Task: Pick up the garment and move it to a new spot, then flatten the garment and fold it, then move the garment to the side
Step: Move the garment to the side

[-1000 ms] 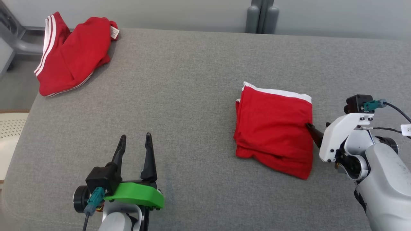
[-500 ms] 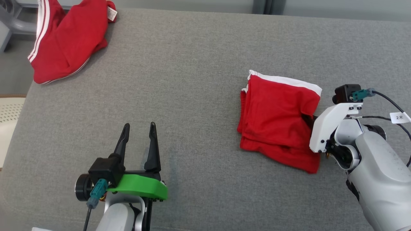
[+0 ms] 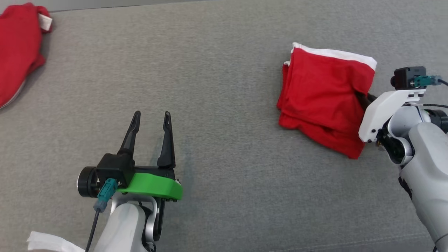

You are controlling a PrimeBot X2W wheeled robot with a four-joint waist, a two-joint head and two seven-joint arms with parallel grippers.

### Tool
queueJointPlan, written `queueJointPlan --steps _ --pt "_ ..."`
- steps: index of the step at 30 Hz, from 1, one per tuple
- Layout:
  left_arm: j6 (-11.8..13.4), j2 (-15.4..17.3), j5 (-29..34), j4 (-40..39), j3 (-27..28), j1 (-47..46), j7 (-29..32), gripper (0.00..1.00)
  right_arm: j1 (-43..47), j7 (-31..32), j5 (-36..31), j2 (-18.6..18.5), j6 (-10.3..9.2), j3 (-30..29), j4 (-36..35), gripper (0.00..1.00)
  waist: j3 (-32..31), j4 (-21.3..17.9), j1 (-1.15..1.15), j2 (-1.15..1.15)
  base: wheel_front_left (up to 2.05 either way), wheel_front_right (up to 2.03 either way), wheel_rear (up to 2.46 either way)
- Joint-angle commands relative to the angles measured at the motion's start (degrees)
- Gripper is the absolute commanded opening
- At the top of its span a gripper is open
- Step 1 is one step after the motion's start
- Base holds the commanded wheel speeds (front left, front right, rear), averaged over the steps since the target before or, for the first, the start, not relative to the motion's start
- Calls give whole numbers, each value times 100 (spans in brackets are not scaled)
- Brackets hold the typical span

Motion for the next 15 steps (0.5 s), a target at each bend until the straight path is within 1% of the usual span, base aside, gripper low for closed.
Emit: queueJointPlan --steps 1,4,8,12,15 --pt "-37 50 86 6 8 -128 -1 100 -76 -111 24 -50 -10 -36 49 0 334 -806 -1 0 0 0 0" --pt "-62 98 145 29 -15 -213 -1 100 -126 -290 66 -72 -10 -92 140 0 425 -1166 -1 0 0 0 0" --pt "-83 161 182 46 -61 -297 7 100 -188 -513 109 -58 -10 -93 262 0 519 -1459 -1 0 0 0 0" --pt "-91 209 139 -34 -56 -321 40 100 -348 -764 -214 -64 -10 115 435 0 608 -1613 -1 0 0 0 0" --pt "-90 269 184 -124 -88 -342 89 100 -530 -867 -317 -33 -10 227 597 0 647 -1599 -1 0 0 0 0"
